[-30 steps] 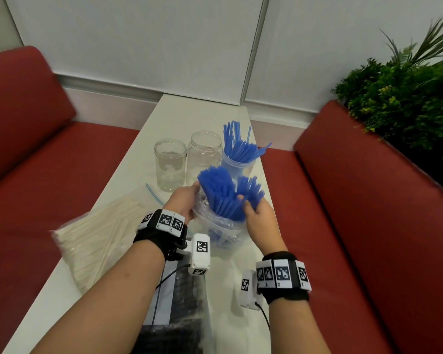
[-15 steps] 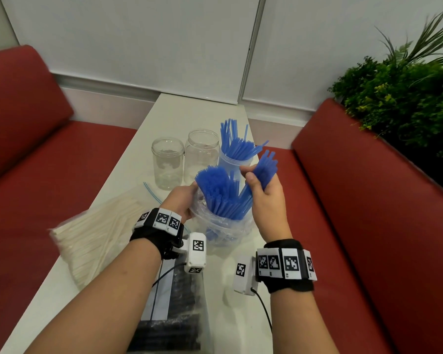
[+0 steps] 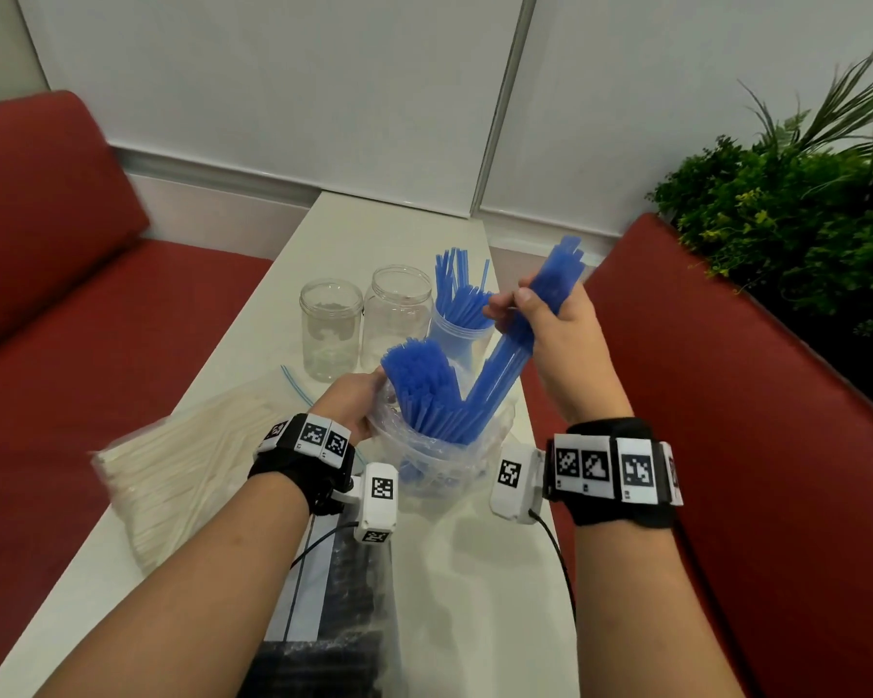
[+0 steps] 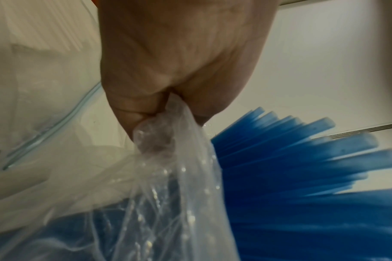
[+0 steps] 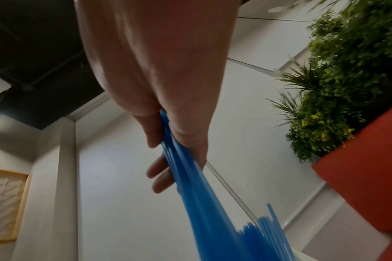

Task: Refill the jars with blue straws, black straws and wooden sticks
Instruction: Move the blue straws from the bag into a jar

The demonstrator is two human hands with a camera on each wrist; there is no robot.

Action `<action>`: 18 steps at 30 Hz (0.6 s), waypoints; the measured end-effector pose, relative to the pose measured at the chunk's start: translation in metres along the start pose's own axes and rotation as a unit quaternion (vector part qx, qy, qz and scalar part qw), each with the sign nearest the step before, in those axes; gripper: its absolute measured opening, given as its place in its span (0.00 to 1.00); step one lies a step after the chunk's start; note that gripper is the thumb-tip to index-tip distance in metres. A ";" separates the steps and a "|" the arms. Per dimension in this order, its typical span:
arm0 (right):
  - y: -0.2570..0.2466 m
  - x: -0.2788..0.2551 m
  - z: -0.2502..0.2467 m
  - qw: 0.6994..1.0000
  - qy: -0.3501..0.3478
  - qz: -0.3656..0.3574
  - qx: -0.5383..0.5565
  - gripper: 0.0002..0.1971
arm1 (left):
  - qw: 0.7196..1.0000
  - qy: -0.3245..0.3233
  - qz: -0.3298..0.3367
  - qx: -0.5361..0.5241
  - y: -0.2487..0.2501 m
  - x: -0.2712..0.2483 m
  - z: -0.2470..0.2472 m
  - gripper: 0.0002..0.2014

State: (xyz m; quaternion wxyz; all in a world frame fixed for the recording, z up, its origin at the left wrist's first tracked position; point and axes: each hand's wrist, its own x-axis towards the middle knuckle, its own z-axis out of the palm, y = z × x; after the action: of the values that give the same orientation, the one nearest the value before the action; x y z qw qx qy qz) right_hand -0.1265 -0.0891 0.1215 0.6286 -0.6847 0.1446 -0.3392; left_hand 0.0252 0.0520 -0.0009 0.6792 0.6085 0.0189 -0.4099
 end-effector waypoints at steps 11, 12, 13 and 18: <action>-0.021 0.052 -0.011 0.995 0.004 -0.027 0.094 0.06 | 0.999 0.005 -0.017 0.043 0.015 0.037 0.014 0.18; -0.033 0.064 -0.012 0.993 0.008 -0.043 0.108 0.07 | 0.998 0.009 -0.025 0.057 0.020 0.038 0.014 0.17; -0.045 0.072 -0.011 0.991 0.013 -0.064 0.118 0.07 | 0.997 0.010 -0.028 0.072 0.021 0.038 0.014 0.15; -0.081 0.119 -0.002 0.983 0.062 -0.145 0.098 0.05 | 0.993 -0.007 -0.065 0.098 0.034 0.037 0.013 0.15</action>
State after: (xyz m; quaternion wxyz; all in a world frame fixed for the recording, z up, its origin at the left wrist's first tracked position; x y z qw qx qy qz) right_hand -0.0591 -0.1512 0.2326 0.6269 -0.6113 0.0484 -0.4806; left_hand 0.0638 0.0189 0.0103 0.5880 0.6671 0.0137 -0.4573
